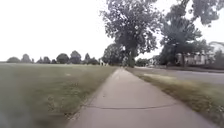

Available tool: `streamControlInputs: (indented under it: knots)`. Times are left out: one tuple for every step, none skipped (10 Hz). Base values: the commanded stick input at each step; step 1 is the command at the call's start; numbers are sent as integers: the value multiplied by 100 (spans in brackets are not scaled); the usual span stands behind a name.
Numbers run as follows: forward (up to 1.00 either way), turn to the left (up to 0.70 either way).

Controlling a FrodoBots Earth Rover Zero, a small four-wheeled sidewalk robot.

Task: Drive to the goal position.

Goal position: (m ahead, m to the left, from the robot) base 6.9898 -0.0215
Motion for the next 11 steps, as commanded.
streamControlInputs:
  knots:
    - [70, 0]
    - [70, -34]
    - [70, -35]
    - [70, -35]
    - [70, -31]
    - [70, -11]
    - [70, -1]
    - [16, 0]
    - [0, 0]
    - [0, 0]
    - [0, 0]
